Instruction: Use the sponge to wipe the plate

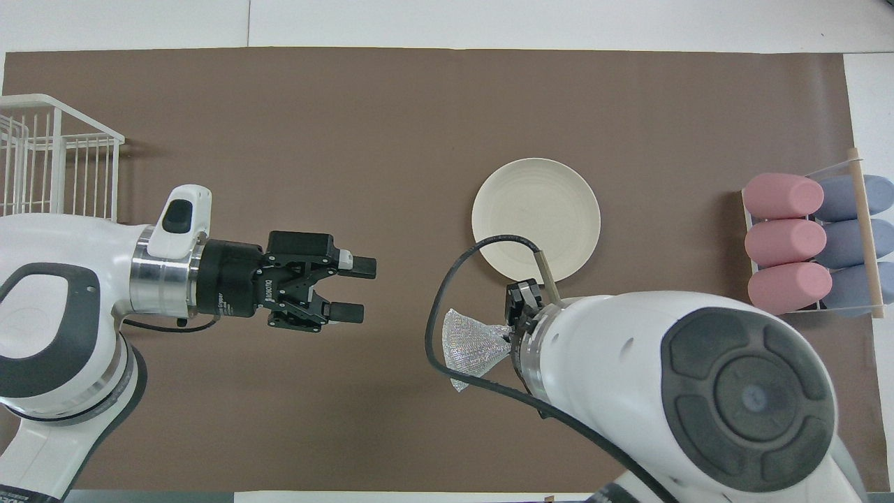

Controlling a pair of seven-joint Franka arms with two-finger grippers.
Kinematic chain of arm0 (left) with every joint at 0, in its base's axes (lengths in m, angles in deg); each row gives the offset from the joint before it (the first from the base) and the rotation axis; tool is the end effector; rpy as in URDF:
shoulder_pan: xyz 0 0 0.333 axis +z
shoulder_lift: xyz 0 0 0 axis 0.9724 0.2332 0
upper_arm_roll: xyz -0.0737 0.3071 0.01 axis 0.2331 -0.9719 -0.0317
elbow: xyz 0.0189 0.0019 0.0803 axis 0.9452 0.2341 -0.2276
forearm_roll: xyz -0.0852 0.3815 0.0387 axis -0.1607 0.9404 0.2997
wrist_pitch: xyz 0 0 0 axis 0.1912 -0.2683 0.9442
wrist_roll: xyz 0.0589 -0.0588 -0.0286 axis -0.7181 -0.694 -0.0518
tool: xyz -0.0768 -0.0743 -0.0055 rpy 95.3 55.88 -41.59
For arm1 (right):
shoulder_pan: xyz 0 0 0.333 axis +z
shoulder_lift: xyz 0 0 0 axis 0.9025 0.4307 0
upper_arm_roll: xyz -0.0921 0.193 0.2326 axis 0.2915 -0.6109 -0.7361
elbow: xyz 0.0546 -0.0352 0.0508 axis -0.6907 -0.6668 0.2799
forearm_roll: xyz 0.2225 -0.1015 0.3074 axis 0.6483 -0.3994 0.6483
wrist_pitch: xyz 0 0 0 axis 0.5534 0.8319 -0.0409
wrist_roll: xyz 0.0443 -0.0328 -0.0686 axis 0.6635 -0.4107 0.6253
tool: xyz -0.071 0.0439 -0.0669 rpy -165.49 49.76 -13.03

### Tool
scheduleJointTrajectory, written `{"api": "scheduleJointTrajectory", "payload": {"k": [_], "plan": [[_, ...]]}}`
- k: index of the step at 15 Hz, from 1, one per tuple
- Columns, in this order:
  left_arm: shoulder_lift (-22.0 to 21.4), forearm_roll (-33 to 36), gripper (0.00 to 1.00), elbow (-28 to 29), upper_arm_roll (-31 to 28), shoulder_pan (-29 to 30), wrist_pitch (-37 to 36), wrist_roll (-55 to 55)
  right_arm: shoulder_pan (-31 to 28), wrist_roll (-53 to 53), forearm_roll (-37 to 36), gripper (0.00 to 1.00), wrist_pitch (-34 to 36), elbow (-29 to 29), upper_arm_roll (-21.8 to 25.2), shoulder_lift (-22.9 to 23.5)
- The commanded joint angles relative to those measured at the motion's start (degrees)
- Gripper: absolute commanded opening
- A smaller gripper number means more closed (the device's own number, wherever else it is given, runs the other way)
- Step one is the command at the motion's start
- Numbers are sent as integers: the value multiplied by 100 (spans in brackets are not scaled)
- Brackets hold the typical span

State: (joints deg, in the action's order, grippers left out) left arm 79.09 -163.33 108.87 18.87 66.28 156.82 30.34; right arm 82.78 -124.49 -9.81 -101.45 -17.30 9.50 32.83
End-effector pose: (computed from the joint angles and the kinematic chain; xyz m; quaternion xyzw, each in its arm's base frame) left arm 0.4572 -0.2240 0.5016 0.7834 0.1359 -0.2173 0.5663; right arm 0.4185 0.3024 0.6050 -0.7779 0.6249 0.0379 0.0537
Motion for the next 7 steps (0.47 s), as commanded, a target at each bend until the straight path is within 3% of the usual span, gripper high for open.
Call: {"api": "scheduleJointTrajectory", "payload": {"k": [1,4,7], "plan": [[-338,-440,100,504,-61,-933,919,-66,-27,-105,-121,0,-107,114,-37,168],[-409,-757,100,628,-61,-1498,1518,-66,34,-96,-121,0,-142,105,-28,177],[-409,-829,98,655,-61,-1614,1608,-66,34,-87,-121,0,-142,113,-28,177]]}}
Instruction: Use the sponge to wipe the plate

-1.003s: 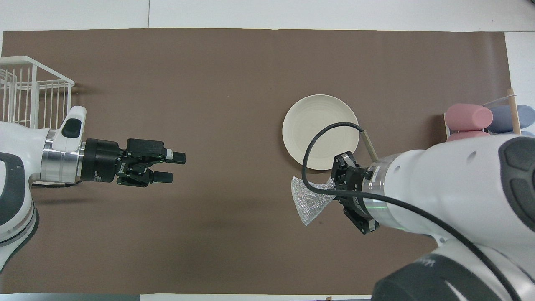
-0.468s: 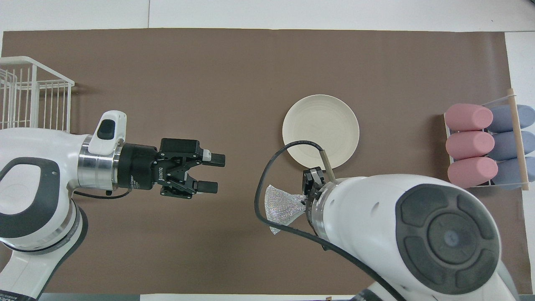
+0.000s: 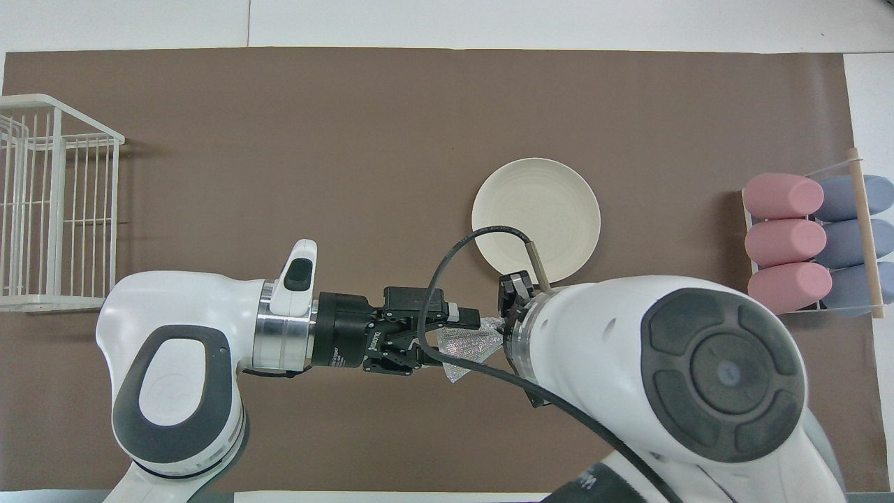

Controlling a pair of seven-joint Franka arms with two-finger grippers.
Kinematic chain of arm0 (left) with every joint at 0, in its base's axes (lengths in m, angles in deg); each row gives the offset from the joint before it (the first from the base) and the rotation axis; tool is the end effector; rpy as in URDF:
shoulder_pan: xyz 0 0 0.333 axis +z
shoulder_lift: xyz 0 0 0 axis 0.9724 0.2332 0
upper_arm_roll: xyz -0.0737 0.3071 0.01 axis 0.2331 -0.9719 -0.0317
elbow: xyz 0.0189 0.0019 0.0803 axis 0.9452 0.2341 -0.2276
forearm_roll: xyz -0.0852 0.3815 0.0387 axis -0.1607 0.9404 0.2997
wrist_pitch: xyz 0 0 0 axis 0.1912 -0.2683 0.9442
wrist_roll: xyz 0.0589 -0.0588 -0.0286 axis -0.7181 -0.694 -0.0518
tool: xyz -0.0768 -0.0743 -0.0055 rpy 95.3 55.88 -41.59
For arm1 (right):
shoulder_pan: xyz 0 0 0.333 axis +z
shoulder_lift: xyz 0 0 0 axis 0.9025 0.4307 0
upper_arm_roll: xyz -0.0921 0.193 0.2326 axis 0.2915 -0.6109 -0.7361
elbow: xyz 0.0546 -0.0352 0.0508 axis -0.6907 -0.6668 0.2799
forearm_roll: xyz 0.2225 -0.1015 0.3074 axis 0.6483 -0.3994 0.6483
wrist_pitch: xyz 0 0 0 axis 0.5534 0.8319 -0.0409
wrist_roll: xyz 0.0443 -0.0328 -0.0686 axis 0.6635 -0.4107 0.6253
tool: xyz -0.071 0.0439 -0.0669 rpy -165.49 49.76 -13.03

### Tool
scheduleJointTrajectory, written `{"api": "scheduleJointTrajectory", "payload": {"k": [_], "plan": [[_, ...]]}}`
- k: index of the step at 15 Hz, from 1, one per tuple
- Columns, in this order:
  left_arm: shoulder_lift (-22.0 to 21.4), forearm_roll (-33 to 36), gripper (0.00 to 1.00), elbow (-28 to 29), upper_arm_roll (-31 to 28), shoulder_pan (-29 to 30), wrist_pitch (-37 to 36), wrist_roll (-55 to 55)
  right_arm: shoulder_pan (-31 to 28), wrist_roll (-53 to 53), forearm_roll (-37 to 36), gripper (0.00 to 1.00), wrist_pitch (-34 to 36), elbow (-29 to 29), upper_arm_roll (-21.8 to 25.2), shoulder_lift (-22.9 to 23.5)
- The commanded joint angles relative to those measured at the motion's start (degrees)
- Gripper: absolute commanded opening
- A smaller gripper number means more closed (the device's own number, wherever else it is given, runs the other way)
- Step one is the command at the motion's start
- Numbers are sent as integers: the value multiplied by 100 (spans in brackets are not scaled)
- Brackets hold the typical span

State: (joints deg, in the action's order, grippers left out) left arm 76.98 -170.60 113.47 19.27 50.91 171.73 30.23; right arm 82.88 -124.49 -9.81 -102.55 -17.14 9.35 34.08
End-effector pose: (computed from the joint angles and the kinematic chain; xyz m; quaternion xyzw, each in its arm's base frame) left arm 0.3979 -0.3178 0.4847 0.7855 0.1429 -0.2133 0.5631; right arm 0.4245 0.3071 0.5973 -0.7785 0.6240 0.0402 0.0548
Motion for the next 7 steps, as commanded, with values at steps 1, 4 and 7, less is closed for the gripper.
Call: {"api": "scheduleJointTrajectory", "payload": {"k": [1,4,7], "plan": [[-198,-102,93,195,-101,-76,100,-55,24,-87,-120,0,-32,97,-14,52],[-189,-102,46,187,-109,-68,65,-72,24,-79,-120,0,-32,97,-14,61],[-189,-120,0,151,-101,-76,55,-230,24,-79,-129,0,-32,97,-14,52]]}}
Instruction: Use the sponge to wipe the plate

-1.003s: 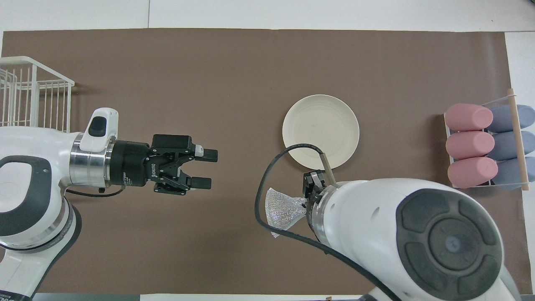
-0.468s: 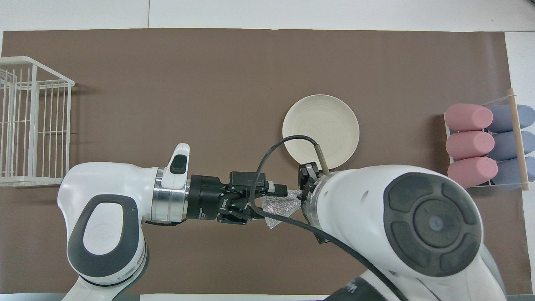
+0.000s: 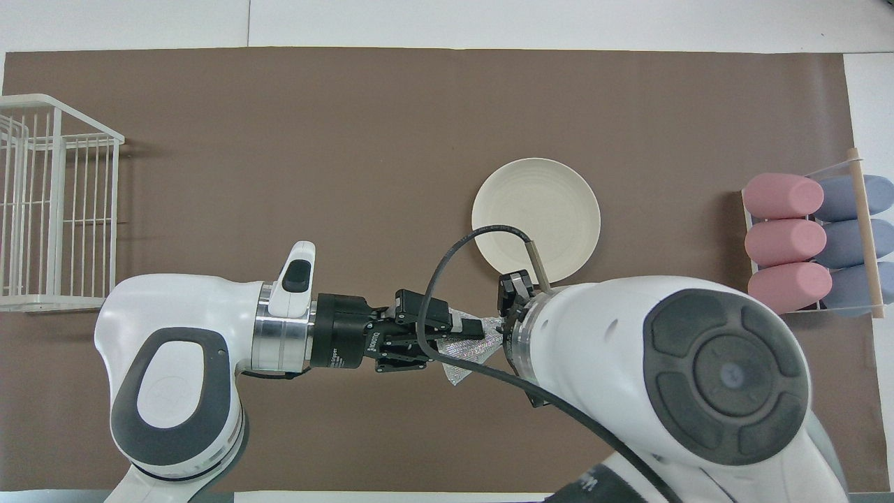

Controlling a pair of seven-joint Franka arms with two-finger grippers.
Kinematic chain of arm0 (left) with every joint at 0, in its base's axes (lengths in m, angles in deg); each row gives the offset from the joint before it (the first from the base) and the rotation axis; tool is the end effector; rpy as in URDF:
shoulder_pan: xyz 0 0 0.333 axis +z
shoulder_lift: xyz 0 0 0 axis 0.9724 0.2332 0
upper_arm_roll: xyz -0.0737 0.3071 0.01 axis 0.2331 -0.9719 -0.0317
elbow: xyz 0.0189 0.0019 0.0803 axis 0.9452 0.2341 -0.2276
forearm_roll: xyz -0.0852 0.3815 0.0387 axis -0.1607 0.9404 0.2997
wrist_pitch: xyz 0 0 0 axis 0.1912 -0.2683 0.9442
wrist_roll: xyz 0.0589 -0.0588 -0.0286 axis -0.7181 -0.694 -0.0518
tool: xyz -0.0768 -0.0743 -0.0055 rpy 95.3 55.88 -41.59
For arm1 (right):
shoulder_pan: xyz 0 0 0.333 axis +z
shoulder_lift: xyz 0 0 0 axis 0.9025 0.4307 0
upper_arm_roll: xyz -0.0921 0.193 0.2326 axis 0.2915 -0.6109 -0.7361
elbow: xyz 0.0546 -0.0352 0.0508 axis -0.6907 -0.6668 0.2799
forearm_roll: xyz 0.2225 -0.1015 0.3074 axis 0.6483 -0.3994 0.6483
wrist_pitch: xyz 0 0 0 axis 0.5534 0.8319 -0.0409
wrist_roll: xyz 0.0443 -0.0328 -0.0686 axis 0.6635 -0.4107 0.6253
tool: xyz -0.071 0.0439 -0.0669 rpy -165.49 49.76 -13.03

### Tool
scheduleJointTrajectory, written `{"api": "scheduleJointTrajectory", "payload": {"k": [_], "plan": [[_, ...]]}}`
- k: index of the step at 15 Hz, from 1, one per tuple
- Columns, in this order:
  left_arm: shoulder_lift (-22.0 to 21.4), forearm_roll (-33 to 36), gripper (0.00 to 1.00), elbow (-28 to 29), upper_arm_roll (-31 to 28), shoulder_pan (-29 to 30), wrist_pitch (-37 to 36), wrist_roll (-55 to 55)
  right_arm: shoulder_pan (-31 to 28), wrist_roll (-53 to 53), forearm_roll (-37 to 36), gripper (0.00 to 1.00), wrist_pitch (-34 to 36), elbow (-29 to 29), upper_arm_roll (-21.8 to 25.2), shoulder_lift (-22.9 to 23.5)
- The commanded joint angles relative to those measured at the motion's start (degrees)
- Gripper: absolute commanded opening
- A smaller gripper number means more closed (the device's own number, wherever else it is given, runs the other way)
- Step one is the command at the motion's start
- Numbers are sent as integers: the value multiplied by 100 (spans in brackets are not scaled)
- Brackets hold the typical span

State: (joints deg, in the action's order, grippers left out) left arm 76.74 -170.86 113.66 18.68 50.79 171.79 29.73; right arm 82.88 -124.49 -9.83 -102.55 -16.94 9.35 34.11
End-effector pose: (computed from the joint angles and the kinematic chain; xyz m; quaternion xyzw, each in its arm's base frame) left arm 0.3997 -0.3137 0.4856 0.7825 0.1506 -0.2137 0.5651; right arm 0.4248 0.3073 0.5988 -0.7785 0.6238 0.0397 0.0561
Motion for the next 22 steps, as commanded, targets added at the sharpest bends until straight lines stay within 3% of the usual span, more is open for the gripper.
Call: {"api": "scheduleJointTrajectory", "payload": {"k": [1,6,7,9,14,19,22], "plan": [[-165,-93,0,124,-51,-56,50,-294,24,-70,-127,0,-23,78,-13,49],[-174,-93,0,124,-77,-4,32,-401,15,26,-127,0,73,95,-13,58],[-174,-93,0,124,-86,-3,32,-409,-2,305,-127,29,178,86,-13,23],[-174,-85,0,124,-95,5,32,-462,-64,1008,-127,100,389,78,22,-3],[-165,82,0,124,-104,172,260,-611,-537,2519,-127,100,837,95,92,-118],[62,1582,0,-130,-104,532,446,-1138,-1460,5488,-83,100,1014,78,92,-162],[186,2348,0,-324,-104,822,393,-1534,-1882,6721,-100,100,987,95,92,-127]]}}
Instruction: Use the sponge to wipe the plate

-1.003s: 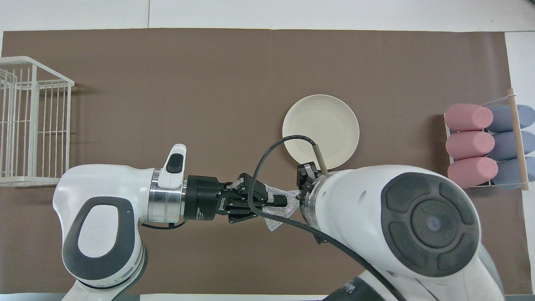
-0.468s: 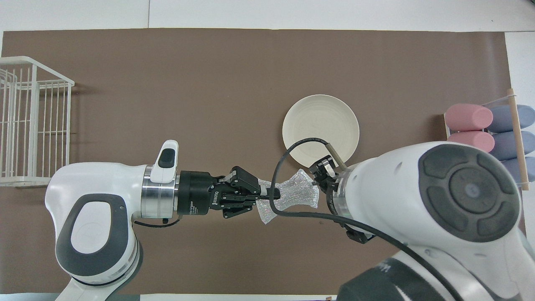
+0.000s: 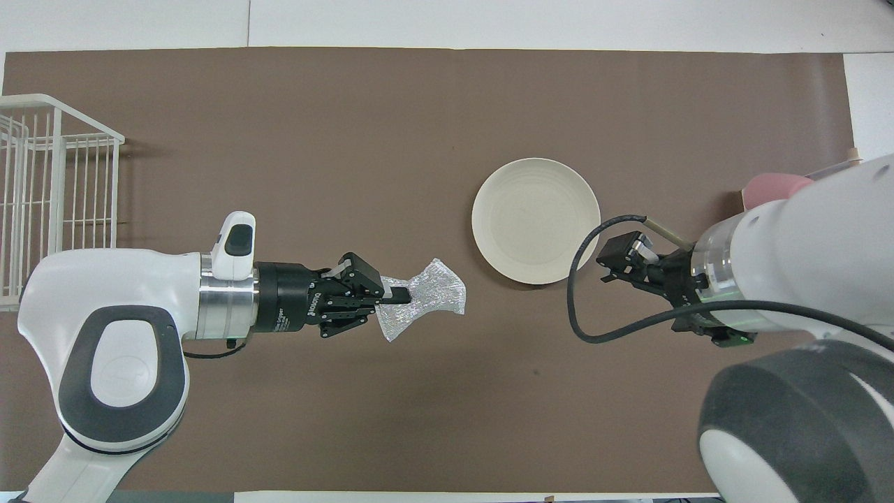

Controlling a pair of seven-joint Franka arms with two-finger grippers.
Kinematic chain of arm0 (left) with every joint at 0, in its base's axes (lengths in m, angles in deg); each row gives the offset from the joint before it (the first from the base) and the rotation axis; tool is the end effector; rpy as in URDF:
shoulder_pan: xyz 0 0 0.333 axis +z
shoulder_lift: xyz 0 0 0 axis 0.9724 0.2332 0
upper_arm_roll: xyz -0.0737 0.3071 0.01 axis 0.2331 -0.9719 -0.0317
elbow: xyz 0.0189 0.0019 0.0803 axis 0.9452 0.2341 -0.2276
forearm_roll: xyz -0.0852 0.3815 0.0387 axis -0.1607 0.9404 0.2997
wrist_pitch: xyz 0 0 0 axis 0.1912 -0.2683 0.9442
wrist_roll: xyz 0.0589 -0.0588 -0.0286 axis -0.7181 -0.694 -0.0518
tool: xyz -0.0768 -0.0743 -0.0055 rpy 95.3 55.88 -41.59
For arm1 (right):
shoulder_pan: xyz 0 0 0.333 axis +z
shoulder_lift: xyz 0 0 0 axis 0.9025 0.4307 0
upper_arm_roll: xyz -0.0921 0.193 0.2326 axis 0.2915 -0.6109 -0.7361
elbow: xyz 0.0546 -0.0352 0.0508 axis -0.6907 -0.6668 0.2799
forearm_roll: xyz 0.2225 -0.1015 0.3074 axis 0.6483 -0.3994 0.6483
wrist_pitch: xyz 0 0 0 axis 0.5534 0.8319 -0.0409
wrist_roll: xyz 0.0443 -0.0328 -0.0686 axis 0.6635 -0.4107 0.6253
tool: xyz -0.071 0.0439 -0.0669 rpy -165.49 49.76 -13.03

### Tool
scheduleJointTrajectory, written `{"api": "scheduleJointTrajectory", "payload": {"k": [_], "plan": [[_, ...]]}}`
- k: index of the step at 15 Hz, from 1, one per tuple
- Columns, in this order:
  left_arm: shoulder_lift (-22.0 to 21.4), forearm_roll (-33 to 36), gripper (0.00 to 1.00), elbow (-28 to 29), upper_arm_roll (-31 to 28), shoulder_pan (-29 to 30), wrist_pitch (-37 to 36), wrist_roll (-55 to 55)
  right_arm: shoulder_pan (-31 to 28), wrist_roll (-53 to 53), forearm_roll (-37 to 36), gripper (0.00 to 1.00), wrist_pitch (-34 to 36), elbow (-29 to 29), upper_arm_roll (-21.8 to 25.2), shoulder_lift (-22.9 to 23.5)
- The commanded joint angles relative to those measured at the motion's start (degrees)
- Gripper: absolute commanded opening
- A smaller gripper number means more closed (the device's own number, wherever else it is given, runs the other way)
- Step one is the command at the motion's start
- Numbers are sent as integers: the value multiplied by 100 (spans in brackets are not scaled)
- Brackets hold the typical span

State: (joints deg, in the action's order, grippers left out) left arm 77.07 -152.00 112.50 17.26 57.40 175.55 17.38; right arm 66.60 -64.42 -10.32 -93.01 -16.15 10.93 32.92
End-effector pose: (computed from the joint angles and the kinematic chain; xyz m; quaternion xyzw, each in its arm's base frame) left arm 0.4447 -0.2432 0.4777 0.8422 0.2376 -0.1636 0.4556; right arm 0.4765 0.1578 0.6013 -0.9535 0.2959 0.0488 0.0300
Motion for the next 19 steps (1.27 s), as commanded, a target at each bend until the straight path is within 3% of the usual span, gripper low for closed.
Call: {"api": "scheduleJointTrajectory", "payload": {"k": [1,10,14,16,19], "plan": [[180,690,0,-269,47,249,17,-343,-341,1039,-60,100,34,25,-57,1],[347,3414,0,-560,39,962,-589,-370,-1149,3974,-438,100,-28,271,-57,159],[592,4890,0,-1147,39,1137,-1177,-379,-1441,4689,-447,100,-63,315,-57,221],[768,5619,0,-1586,39,1155,-1572,-379,-1205,5039,-595,100,-72,411,118,344],[1066,6788,0,-2263,39,1129,-2144,-379,-606,5068,-728,100,-2,613,856,536]]}}
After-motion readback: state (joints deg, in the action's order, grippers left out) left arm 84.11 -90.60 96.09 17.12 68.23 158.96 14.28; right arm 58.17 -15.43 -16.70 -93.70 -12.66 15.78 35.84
